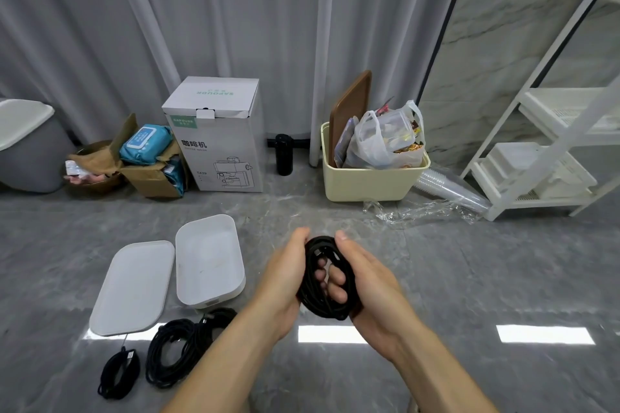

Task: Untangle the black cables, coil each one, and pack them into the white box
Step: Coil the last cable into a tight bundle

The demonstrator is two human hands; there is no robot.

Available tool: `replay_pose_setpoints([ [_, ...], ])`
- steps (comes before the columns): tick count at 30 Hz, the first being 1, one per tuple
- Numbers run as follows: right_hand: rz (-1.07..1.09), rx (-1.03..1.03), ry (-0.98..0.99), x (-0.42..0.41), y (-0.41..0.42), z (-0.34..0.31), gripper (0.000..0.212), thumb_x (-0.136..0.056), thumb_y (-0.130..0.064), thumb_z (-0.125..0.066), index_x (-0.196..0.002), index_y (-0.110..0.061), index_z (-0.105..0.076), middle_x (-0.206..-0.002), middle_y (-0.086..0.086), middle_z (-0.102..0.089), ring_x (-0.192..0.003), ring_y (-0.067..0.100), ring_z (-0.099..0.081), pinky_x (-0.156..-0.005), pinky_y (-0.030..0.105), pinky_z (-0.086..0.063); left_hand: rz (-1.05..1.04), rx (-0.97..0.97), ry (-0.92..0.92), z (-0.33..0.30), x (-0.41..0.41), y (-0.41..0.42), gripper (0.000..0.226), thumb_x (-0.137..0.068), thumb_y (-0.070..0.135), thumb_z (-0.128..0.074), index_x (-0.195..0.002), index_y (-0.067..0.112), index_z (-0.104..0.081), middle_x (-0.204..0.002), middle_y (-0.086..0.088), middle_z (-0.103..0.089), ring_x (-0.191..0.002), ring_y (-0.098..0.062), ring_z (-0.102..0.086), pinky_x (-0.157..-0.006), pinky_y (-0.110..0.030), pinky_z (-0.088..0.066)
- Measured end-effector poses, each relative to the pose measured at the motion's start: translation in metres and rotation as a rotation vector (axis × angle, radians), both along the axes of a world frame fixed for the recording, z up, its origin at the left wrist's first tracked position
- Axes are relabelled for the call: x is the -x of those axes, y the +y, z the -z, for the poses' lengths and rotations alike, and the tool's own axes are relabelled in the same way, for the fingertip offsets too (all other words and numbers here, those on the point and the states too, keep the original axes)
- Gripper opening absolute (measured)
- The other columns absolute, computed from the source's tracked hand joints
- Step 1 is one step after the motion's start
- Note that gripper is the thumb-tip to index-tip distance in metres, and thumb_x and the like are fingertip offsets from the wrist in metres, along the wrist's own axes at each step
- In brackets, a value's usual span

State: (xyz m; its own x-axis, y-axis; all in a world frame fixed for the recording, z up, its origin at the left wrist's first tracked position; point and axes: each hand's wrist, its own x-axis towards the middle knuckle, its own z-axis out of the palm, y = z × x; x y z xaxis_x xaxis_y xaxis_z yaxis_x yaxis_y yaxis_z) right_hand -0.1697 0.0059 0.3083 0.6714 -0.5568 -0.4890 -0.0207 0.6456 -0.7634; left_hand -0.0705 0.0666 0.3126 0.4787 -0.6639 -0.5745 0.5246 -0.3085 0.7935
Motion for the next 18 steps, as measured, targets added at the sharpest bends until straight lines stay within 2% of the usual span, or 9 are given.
replay_pose_setpoints([
  [2, -0.075, 0.019, 0.051, 0.000, 0.001, -0.003, 0.045, -0.095, -0.048, -0.056, -0.092, -0.004, -0.066, -0.055, 0.003, -0.048, -0.049, 0.016, -0.039, -0.062, 0.030, -0.040, 0.012, -0.037, -0.067, 0.000, 0.003, 0.000, 0.034, -0.096, 0.032, -0.043, -0.079, 0.006, -0.056, -0.060, -0.014, -0.053, -0.052, -0.027, -0.050, -0.050, -0.029, -0.044],
  [4, -0.103, 0.006, 0.072, 0.001, 0.001, -0.007, 0.054, -0.095, -0.051, -0.053, -0.100, 0.000, -0.071, -0.053, 0.006, -0.048, -0.045, 0.017, -0.040, -0.056, 0.031, -0.040, 0.044, -0.048, -0.173, 0.000, 0.006, -0.001, 0.028, -0.096, 0.027, -0.040, -0.093, 0.010, -0.061, -0.052, -0.010, -0.052, -0.047, -0.025, -0.049, -0.043, -0.025, -0.039],
  [6, -0.075, 0.020, 0.115, 0.000, 0.003, -0.009, 0.048, -0.096, -0.050, -0.053, -0.105, -0.006, -0.072, -0.051, 0.005, -0.042, -0.041, 0.016, -0.039, -0.047, 0.028, -0.040, 0.075, -0.068, -0.313, 0.002, 0.010, -0.004, 0.026, -0.098, 0.029, -0.037, -0.094, 0.018, -0.061, -0.051, -0.009, -0.055, -0.047, -0.024, -0.051, -0.044, -0.026, -0.039],
  [9, 0.050, 0.030, 0.161, -0.003, 0.006, -0.010, 0.042, -0.098, -0.044, -0.053, -0.098, -0.005, -0.068, -0.043, 0.000, -0.033, -0.032, 0.011, -0.030, -0.037, 0.021, -0.029, 0.071, -0.077, -0.424, 0.007, 0.015, -0.010, 0.025, -0.098, 0.034, -0.040, -0.088, 0.024, -0.061, -0.064, -0.008, -0.062, -0.052, -0.024, -0.055, -0.046, -0.029, -0.040],
  [14, 0.186, -0.028, 0.107, -0.004, 0.005, -0.017, 0.032, -0.098, -0.039, -0.056, -0.096, -0.007, -0.052, -0.034, -0.003, -0.038, -0.025, 0.006, -0.032, -0.030, 0.016, -0.019, 0.059, 0.006, -0.284, 0.001, 0.017, -0.013, 0.019, -0.100, 0.031, -0.046, -0.101, 0.016, -0.056, -0.053, 0.002, -0.048, -0.041, -0.013, -0.039, -0.042, -0.025, -0.035],
  [16, 0.235, -0.042, 0.082, -0.003, 0.002, -0.016, 0.032, -0.097, -0.039, -0.058, -0.091, -0.009, -0.049, -0.035, -0.002, -0.036, -0.025, 0.007, -0.033, -0.030, 0.015, -0.020, 0.102, 0.016, -0.219, -0.001, 0.016, -0.008, 0.026, -0.100, 0.037, -0.047, -0.098, 0.014, -0.058, -0.055, 0.002, -0.050, -0.046, -0.014, -0.044, -0.049, -0.026, -0.041],
  [18, 0.258, -0.033, 0.067, -0.002, 0.000, -0.015, 0.033, -0.095, -0.040, -0.060, -0.086, -0.012, -0.048, -0.036, -0.001, -0.029, -0.027, 0.010, -0.033, -0.030, 0.017, -0.024, 0.149, 0.004, -0.141, -0.004, 0.014, -0.003, 0.036, -0.099, 0.043, -0.045, -0.092, 0.015, -0.066, -0.058, 0.000, -0.051, -0.054, -0.016, -0.050, -0.063, -0.029, -0.046],
])
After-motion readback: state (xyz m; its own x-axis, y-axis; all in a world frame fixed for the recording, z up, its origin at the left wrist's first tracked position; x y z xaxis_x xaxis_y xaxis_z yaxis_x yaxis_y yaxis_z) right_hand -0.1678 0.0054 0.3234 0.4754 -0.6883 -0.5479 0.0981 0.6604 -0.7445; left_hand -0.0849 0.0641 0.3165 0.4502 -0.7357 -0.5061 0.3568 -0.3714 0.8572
